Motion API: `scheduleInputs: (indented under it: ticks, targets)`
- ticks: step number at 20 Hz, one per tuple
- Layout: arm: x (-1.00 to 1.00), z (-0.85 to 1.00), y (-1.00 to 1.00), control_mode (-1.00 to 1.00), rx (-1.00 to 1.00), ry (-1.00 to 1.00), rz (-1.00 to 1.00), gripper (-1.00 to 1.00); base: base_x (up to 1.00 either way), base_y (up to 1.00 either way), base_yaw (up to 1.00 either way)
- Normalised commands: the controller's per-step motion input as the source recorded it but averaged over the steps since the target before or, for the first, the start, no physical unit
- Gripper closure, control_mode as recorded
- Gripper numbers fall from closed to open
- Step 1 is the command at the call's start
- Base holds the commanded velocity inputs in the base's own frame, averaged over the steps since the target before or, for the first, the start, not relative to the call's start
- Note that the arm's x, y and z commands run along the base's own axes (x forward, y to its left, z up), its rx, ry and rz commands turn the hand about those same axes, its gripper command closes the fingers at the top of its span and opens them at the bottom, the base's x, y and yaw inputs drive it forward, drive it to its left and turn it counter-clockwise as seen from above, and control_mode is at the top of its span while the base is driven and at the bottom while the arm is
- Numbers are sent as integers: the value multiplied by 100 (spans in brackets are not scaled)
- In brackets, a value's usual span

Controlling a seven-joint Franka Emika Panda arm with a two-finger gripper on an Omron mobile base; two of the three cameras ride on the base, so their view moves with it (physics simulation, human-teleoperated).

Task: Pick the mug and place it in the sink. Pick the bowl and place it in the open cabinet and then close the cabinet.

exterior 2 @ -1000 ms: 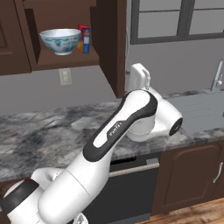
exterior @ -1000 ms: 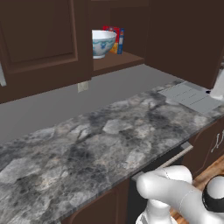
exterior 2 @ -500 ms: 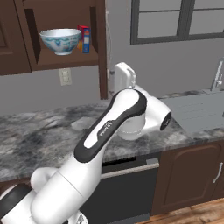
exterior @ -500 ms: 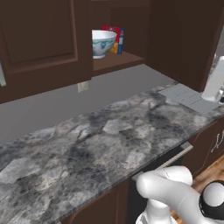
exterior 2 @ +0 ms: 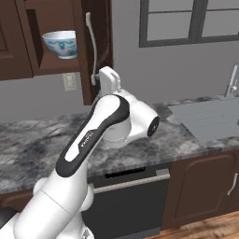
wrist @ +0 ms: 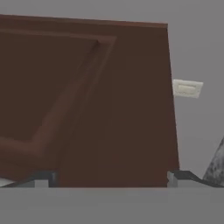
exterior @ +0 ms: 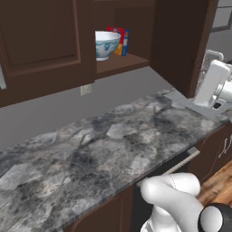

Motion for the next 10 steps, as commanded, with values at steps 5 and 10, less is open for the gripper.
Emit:
scheduleInputs:
  ticks: [5,10]
  targets:
    - [1,-1,72,-100,-5,0,-4,-100,0,0,0]
    - [7,-4,68,-100,-3,0,-10,-100,0,0,0]
